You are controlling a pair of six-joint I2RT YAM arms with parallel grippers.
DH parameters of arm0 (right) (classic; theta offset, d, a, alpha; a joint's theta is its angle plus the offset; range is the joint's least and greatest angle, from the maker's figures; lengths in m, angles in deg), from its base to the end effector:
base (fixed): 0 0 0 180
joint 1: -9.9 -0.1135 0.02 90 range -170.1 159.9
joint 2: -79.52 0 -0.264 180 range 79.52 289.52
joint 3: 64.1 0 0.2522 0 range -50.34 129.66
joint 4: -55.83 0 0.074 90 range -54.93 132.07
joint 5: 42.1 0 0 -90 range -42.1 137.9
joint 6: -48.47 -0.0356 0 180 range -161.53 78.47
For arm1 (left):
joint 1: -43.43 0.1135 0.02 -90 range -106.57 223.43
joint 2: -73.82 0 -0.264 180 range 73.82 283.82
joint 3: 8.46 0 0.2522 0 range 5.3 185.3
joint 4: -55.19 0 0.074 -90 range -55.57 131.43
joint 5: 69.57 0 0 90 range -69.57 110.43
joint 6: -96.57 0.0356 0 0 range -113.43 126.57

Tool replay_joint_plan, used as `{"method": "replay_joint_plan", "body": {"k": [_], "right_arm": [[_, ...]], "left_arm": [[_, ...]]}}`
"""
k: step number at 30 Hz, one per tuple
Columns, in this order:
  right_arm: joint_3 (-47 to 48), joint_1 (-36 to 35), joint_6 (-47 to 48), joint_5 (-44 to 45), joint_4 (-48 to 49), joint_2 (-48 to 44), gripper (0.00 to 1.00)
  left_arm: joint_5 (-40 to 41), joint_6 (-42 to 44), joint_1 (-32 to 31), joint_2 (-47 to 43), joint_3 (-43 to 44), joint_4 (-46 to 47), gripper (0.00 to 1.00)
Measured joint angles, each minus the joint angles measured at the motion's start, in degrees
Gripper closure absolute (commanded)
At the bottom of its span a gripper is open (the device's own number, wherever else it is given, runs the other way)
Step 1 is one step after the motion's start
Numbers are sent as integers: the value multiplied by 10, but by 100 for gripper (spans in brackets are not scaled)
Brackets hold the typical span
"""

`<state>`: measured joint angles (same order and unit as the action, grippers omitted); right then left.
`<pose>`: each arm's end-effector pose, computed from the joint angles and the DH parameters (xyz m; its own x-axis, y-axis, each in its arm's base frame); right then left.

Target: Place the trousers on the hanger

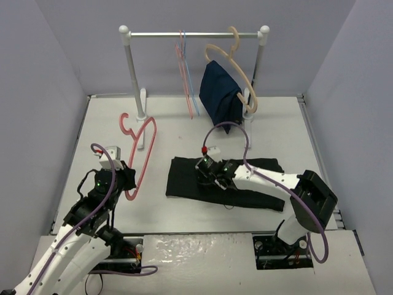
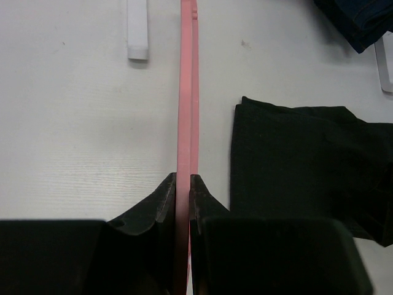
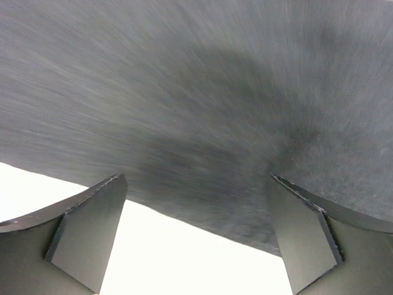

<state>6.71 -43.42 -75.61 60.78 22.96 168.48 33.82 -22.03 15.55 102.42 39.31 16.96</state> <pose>0.1995 0.2545 0.2144 -0.7758 -0.1270 -0.6181 -0.3180 0.9248 0.2090 0.1180 -0.0531 0.2872 -0.3786 -0.3266 -0.8660 0.0914 0.9179 -0.3861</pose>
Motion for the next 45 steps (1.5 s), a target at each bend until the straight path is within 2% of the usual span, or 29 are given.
{"method": "replay_joint_plan", "body": {"k": [5,9,12,19,27,35,40,43,45], "right_arm": [[158,-24,4,8,14,57,22],[221,-40,-4,13,26,137,30],[241,-48,-12,15,21,200,35],[283,-61,-26,18,17,296,35],[308,-74,-45,37,25,307,35],[326,-79,-66,60,30,330,42],[330,-78,-73,73,30,345,55],[330,-78,-76,77,29,346,72],[330,-77,-79,77,30,346,86]], "left_arm": [[-4,1,0,-21,-27,16,100],[-2,6,0,-45,-33,17,100],[0,7,0,-59,-35,17,100],[5,0,0,-79,-54,17,100],[34,-2,0,-95,-55,-9,100],[48,-13,0,-110,-55,-17,100],[46,-23,0,-110,-57,-20,100],[44,-29,0,-110,-58,-22,100],[42,-32,0,-111,-58,-22,100]]}}
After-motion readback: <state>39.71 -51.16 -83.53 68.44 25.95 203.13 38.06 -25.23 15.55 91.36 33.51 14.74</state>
